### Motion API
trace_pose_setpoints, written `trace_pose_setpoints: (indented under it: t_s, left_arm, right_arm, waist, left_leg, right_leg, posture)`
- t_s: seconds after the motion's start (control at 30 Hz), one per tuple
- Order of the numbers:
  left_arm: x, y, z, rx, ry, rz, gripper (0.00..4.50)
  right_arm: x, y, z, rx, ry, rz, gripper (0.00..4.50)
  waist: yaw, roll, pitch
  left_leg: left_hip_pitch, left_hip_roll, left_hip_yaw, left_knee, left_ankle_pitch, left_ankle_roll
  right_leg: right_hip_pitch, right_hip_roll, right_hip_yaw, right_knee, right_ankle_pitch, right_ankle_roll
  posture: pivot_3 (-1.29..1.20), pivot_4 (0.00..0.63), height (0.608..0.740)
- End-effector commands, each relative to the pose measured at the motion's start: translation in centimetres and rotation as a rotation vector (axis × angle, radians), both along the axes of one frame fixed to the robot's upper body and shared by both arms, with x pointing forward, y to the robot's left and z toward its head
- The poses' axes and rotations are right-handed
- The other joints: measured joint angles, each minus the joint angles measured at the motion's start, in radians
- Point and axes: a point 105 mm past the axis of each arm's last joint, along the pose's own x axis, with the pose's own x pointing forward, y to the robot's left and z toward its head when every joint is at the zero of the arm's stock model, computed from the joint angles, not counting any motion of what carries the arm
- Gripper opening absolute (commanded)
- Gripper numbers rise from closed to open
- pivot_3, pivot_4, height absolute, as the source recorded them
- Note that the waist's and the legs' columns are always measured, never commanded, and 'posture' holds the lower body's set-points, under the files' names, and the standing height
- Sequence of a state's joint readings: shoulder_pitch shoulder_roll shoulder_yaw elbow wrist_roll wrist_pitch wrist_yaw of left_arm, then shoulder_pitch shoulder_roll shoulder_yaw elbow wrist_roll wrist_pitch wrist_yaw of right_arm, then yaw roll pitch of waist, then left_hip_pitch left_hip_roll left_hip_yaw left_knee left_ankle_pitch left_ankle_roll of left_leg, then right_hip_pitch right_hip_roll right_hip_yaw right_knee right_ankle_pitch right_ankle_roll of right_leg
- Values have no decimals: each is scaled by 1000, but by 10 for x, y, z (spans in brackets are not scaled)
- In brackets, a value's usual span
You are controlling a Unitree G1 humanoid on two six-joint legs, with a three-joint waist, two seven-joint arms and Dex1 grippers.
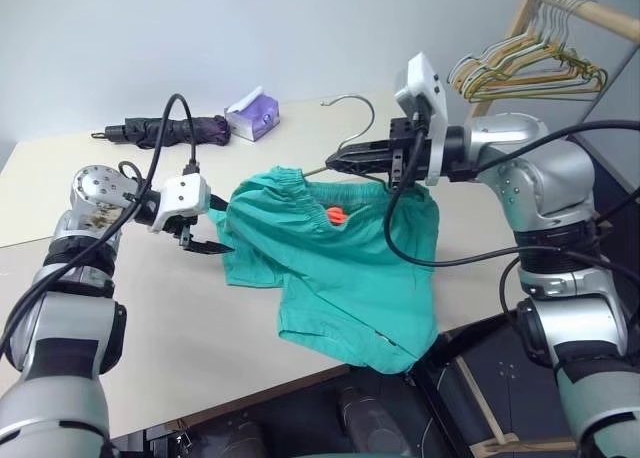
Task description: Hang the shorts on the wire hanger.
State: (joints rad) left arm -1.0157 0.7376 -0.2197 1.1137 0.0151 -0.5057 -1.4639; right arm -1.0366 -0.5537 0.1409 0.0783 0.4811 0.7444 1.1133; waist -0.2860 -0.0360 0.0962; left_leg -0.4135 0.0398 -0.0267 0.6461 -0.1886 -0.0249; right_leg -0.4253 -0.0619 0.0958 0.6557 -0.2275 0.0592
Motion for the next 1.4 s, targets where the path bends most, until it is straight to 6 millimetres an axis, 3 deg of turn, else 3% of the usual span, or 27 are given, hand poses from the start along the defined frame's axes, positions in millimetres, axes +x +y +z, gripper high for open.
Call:
trace_pose_setpoints:
  t_s: [0.03, 0.33, 0.53, 0.8, 1.4]
  left_arm:
    - [7, -5, 16, -3, -81, -9, 2926]
    - [11, -1, 24, -3, -107, 12, 33]
    - [12, 8, 30, 10, -126, 55, 33]
    - [5, 40, 39, -15, -133, 159, 33]
    - [-10, 63, 19, -40, -59, 252, 33]
  right_arm:
    - [-9, -4, 24, 41, -77, 22, 0]
    - [-9, -8, 24, 40, -75, 3, 0]
    - [-7, -14, 23, 35, -75, -18, 0]
    - [-3, -27, 19, -4, -82, -71, 0]
    - [-4, -32, 14, -13, -116, -108, 0]
  waist:
    - [0, 0, 0]
    - [-6, 0, 0]
    - [-5, 0, 0]
    - [-6, 0, 0]
    - [-4, 0, 0]
  left_leg:
    - [0, 0, 0, 0, 0, 0]
    - [1, 0, 0, 0, 0, 0]
    - [0, 0, 0, 0, 0, 0]
    - [1, 0, 0, 0, 0, 0]
    - [1, 1, 0, 0, 0, 0]
  right_leg:
    - [0, 0, 0, 0, 0, 0]
    - [0, 0, 0, 1, 0, 0]
    - [0, 0, 0, 1, 0, 0]
    - [0, 0, 0, 1, 0, 1]
    - [0, 1, 0, 0, -1, 1]
  posture:
    - [-173, 7, 740]
    - [-174, 4, 740]
    - [-171, 13, 740]
    - [-168, 25, 740]
    - [-181, 42, 740]
